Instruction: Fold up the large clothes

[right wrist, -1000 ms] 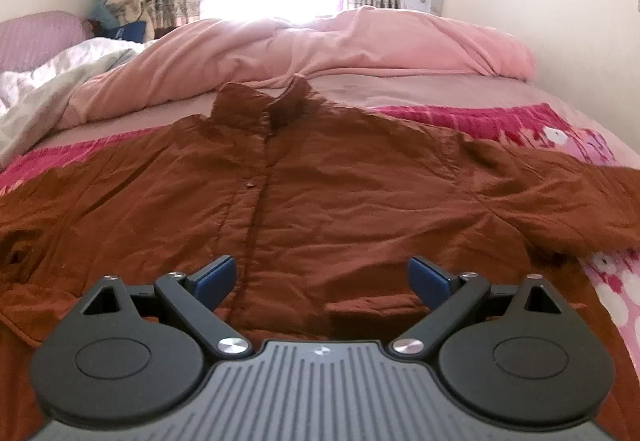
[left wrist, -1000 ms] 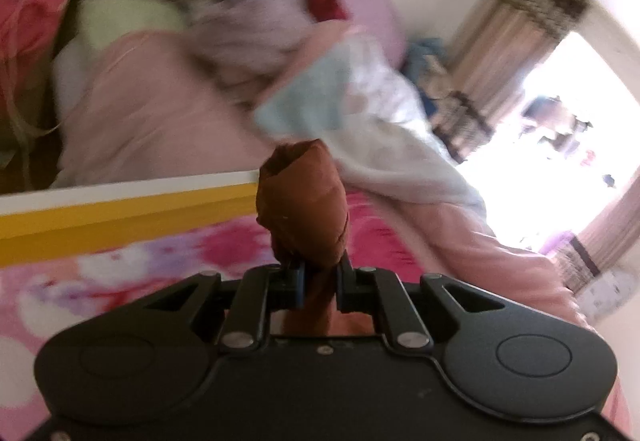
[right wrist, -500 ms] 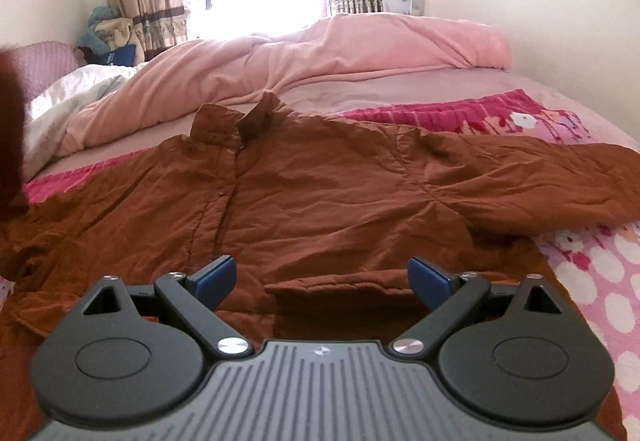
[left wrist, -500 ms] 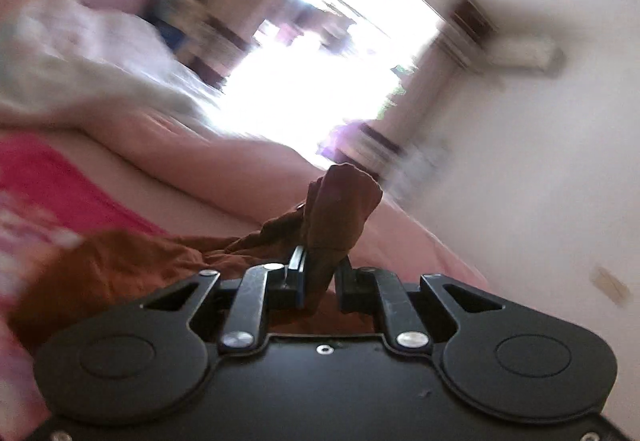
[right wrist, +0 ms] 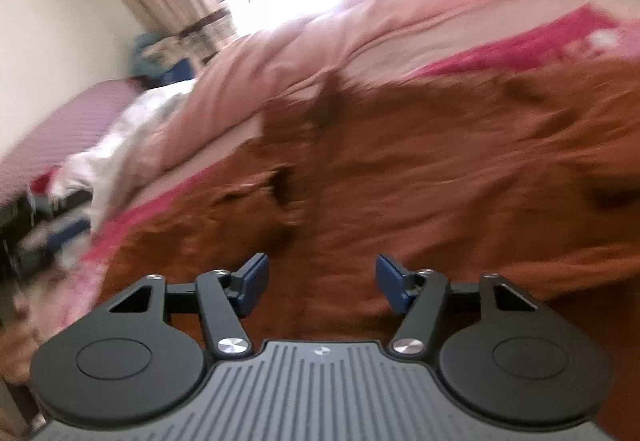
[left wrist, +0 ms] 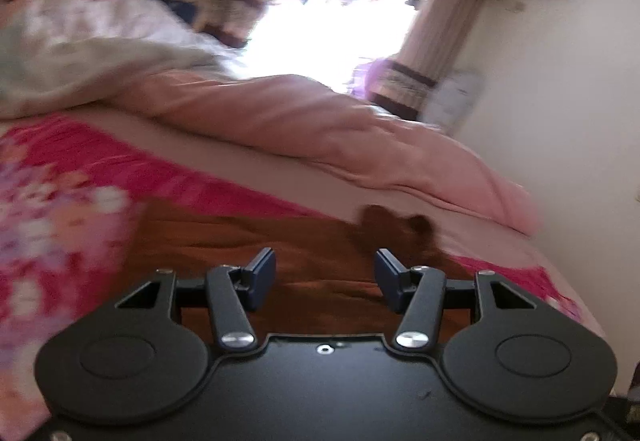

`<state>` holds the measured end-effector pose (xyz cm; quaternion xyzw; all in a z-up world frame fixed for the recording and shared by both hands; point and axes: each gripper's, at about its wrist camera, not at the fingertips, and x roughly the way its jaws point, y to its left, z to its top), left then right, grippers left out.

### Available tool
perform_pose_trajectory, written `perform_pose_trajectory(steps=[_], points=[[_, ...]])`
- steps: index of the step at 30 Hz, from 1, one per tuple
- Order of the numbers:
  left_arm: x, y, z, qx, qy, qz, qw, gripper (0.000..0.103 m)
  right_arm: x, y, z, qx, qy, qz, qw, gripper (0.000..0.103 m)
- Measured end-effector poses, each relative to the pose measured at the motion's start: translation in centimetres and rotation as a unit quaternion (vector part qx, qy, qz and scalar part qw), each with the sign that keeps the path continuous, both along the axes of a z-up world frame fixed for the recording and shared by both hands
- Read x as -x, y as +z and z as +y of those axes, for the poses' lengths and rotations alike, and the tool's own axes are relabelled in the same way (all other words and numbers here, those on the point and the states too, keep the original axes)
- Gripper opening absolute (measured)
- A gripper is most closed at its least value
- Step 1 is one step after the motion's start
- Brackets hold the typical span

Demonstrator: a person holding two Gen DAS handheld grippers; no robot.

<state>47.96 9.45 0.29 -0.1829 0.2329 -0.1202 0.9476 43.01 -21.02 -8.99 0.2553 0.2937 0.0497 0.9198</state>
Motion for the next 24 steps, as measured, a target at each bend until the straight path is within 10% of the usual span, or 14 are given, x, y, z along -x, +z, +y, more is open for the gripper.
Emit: perform_pose_trajectory(steps=[5,10,24], points=[[1.3,-1.6,3.2,-0.008,0.036,0.024,0.9990,0.056,-6.3,-1.5,2.9,-0.009,0.011,0.005,1.000,0.064],[2.1,-2.6,4.7,-0.011,0.026,0.034,0.9990,0.056,-8.7,-2.5,4.5,0.003,-0.001,0.032,0.999,0.010],[-2.6,-7.5,2.4,-0.007,-0.007,0.082,0.9965,0.056,-2.8,-3.3,0.8,-0.009,-0.070,-0.010,0.997,0.005]])
